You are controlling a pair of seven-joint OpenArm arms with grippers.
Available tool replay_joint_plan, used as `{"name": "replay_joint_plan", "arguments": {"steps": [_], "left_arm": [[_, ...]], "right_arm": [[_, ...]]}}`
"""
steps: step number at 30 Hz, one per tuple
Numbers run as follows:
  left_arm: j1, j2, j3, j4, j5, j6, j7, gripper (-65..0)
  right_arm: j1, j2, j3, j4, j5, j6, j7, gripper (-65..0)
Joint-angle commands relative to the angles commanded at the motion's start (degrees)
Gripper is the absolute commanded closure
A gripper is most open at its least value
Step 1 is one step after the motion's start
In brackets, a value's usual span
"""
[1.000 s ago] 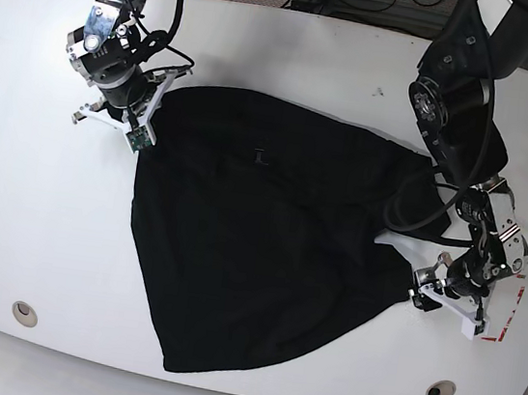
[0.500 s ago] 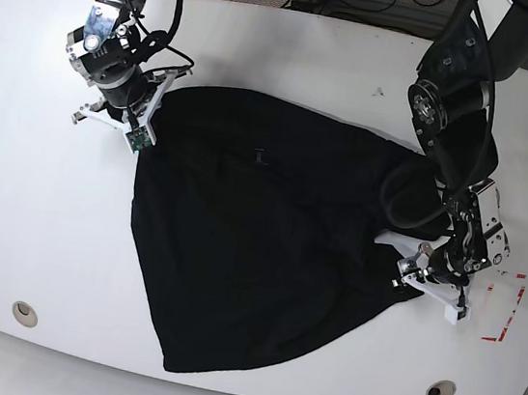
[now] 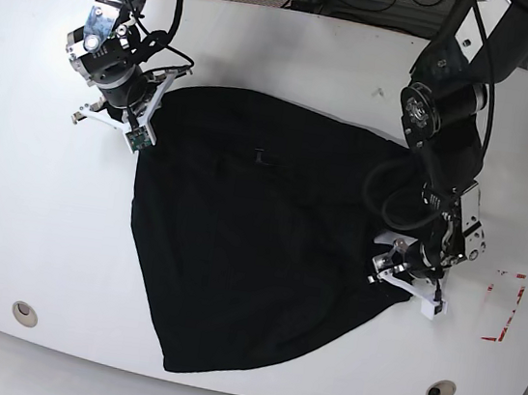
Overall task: Layout the t-shirt on the table in an organized manner, then fold the t-shirt properly
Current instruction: 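Release the left gripper and regrasp the t-shirt edge further along, then pull the grippers apart to stretch the t-shirt across the table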
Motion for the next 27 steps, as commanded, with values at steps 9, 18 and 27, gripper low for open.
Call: {"name": "replay_joint_plan", "arguments": {"steps": [9,18,27], "left_arm": [[0.00,0.35,0.09,0.09,-0.09,-0.18,-1.23,0.0],[4.04,-2.64,-0.18,8.70,-0.09,-1.93,3.60,0.0],[11.87,-5.89,-0.18,25.85,0.00,-8.09,13.63,0.0]], "right_arm": [[0.18,0.00,0.18,-0.09,0.00,0.00,0.00,0.0],[0.26,0.44,0.26,-0.09,0.00,0.00,0.09,0.0],[2.11,4.66,-0.26,-1.14,0.00,0.00,0.09,0.0]]}}
